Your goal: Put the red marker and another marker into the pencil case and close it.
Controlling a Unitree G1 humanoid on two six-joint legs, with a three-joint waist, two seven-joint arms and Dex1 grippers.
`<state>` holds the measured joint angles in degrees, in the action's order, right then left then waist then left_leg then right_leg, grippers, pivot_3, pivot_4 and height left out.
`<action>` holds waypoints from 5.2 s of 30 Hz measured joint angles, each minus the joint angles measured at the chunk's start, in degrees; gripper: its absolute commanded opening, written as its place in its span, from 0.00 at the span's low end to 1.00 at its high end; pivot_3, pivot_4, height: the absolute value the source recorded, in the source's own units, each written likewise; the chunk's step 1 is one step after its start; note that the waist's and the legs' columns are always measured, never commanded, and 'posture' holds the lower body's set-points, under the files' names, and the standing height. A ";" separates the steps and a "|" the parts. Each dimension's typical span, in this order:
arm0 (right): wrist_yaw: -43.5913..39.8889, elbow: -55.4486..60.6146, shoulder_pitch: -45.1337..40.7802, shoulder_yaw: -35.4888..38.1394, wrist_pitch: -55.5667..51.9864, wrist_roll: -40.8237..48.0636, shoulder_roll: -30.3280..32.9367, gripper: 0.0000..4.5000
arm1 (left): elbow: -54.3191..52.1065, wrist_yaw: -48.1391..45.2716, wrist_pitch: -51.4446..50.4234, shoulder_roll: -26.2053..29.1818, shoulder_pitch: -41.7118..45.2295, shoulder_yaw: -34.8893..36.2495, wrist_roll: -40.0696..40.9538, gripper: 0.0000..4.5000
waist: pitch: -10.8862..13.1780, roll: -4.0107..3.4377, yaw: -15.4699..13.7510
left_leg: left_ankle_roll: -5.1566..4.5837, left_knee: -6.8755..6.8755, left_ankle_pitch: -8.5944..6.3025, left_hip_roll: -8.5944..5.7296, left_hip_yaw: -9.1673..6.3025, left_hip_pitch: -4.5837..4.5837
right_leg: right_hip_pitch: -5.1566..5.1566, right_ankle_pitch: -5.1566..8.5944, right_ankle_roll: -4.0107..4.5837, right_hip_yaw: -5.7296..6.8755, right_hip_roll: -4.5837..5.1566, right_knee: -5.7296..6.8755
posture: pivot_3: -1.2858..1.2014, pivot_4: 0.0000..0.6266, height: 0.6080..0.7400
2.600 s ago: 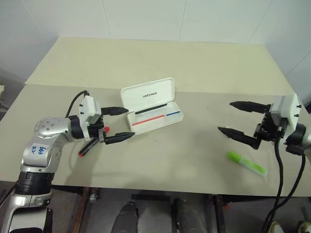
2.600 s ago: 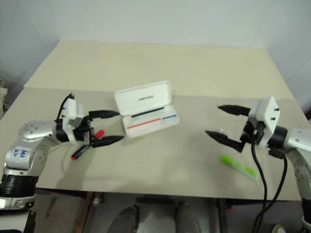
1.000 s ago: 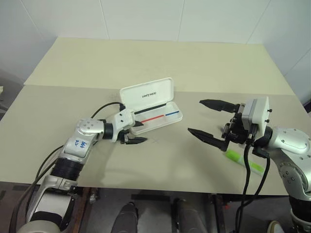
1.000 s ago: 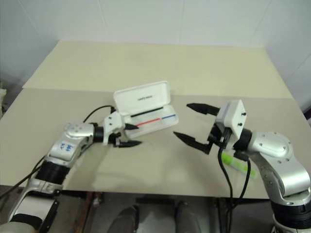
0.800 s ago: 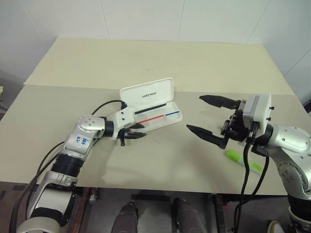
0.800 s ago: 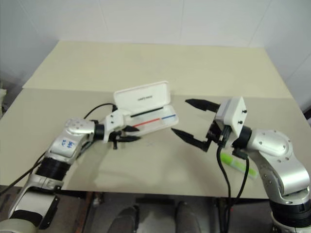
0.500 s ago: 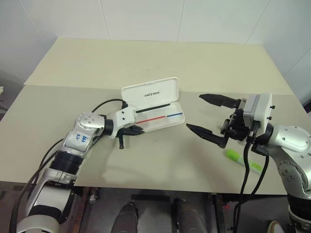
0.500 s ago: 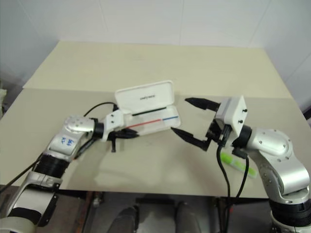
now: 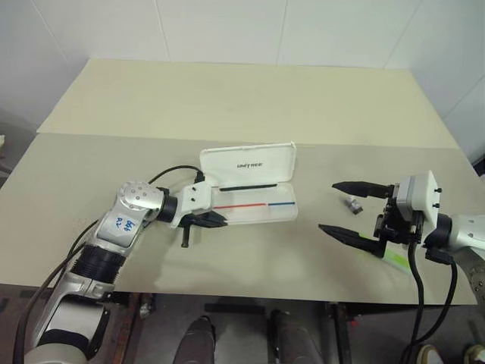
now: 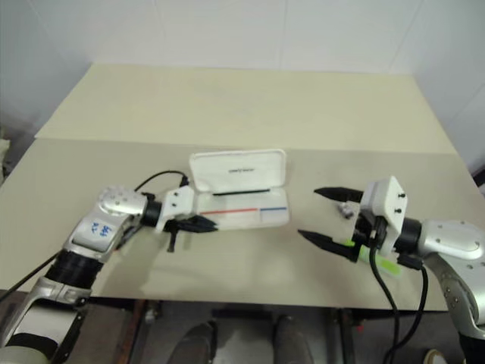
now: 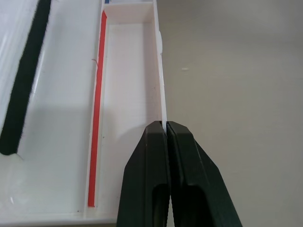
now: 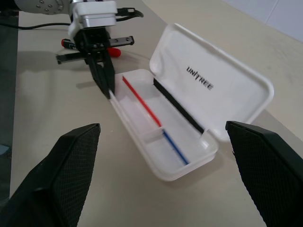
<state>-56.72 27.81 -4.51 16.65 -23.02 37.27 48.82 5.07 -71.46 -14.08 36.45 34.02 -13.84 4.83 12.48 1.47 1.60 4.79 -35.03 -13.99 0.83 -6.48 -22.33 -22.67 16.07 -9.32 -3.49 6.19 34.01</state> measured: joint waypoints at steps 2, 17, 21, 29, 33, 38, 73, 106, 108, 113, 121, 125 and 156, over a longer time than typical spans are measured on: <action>0.04 0.03 0.31 0.01 -0.25 0.06 0.00 1.00 | -2.35 -1.19 -0.44 1.00 -1.41 -0.35 0.42 0.00 | 0.00 0.00 -0.01 | 0.00 0.01 0.00 0.00 0.00 0.00 | 0.00 0.01 0.01 0.00 0.00 0.00 | 0.52 0.24 1.00; 2.25 1.38 0.22 -0.23 -1.11 0.98 -0.36 1.00 | -4.49 -1.77 -1.63 5.11 -2.54 -0.41 0.58 0.00 | 0.00 0.00 0.03 | 0.00 -0.01 0.00 0.01 0.00 0.03 | 0.00 0.06 0.11 0.00 -0.01 0.03 | 0.52 0.24 1.00; 2.59 1.38 -0.13 -0.41 -1.11 1.02 -0.45 1.00 | -4.80 -1.53 -2.60 5.19 -2.55 -0.41 0.70 0.00 | 0.00 0.00 0.04 | 0.00 -0.01 0.01 0.01 0.00 0.04 | 0.00 0.06 0.11 0.00 -0.01 0.05 | 0.52 0.24 1.00; 2.85 1.38 -1.10 -0.76 -1.17 1.12 -0.87 1.00 | -4.80 -3.35 -2.59 6.38 -2.41 -0.42 0.94 0.29 | 0.00 0.00 0.01 | 0.00 0.00 0.00 0.01 0.00 0.04 | 0.00 0.06 0.10 0.00 -0.01 0.06 | 0.52 0.24 1.00; 2.85 1.37 -1.64 -1.28 -1.19 1.12 -1.08 1.00 | -5.00 -3.12 -3.52 6.38 -2.39 -0.19 1.74 0.49 | 0.00 0.00 -0.08 | 0.00 -0.02 0.01 0.01 0.00 0.02 | 0.00 0.06 0.11 0.00 -0.01 0.05 | 0.52 0.24 1.00; 2.44 0.72 -3.39 -3.38 -1.08 1.04 -1.99 1.00 | -11.59 -3.99 -9.48 9.31 -2.43 4.34 7.62 0.49 | 0.00 0.01 0.02 | 0.00 0.01 0.00 0.02 -0.01 0.02 | -0.01 0.05 0.10 0.00 -0.01 0.06 | 0.52 0.24 1.00; -1.55 -5.74 -14.56 -11.81 0.45 -0.74 -7.21 1.00 | -10.64 21.37 -6.93 6.41 -37.96 38.75 16.59 1.00 | -0.01 0.02 -0.07 | 0.02 -0.01 0.00 0.04 0.01 0.08 | 0.01 0.43 0.87 0.01 0.01 0.05 | 0.52 0.24 1.00; -1.03 -3.52 -13.73 -11.06 -0.81 -0.25 -6.32 1.00 | -10.45 26.23 -6.51 -0.39 -31.85 31.86 19.04 0.13 | -0.14 -0.08 -1.37 | 0.03 -0.02 0.05 0.03 0.01 0.12 | 0.10 0.38 0.92 0.02 0.02 -0.05 | 0.52 0.24 1.00; -1.05 -3.62 -13.79 -11.06 -0.80 -0.26 -6.34 1.00 | -13.01 26.45 -7.13 -0.34 -31.23 32.10 20.37 0.13 | -0.14 -0.09 -1.25 | 0.03 -0.01 0.05 0.03 0.01 0.12 | 0.09 0.38 0.92 0.02 0.02 -0.05 | 0.52 0.24 1.00; -1.07 -3.94 -13.85 -11.14 -0.69 -0.39 -6.80 1.00 | -20.92 22.84 -8.99 2.12 -32.97 33.65 25.81 0.13 | -0.14 -0.08 -0.77 | 0.05 0.02 0.03 0.04 0.01 0.10 | 0.08 0.39 0.94 0.02 0.02 -0.08 | 0.52 0.24 1.00; -0.69 -3.96 -13.82 -11.42 -0.63 -0.83 -7.76 1.00 | -24.88 11.48 -4.81 11.86 -34.11 28.60 23.90 0.13 | -0.14 -0.09 -0.21 | 0.05 0.01 0.03 0.03 0.05 0.09 | 0.09 0.41 0.98 0.01 0.04 -0.20 | 0.52 0.24 1.00; 0.25 -3.76 -13.17 -11.34 -0.57 -1.03 -8.25 1.00 | -24.28 10.72 -3.65 11.01 -29.15 22.96 21.74 0.13 | -0.13 -0.08 -0.22 | 0.04 0.02 0.03 0.04 0.05 0.05 | 0.08 0.41 0.98 0.01 0.03 -0.20 | 0.52 0.24 1.00; 9.12 6.05 -3.25 -6.41 -1.92 -0.14 -8.03 1.00 | 12.11 3.27 18.17 -0.47 3.04 1.99 1.97 0.13 | -0.13 -0.08 -0.14 | 0.02 0.01 0.02 0.04 0.03 0.01 | 0.02 -0.01 0.16 0.00 -0.03 -0.09 | 0.52 0.24 1.00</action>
<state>-47.60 33.86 -7.76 10.24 -24.94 37.13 40.79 17.18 -68.20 4.09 35.98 37.07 -11.85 6.80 12.35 1.39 1.46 4.81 -35.01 -13.97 0.86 -6.45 -22.32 -22.65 16.05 -9.16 -3.49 6.16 33.92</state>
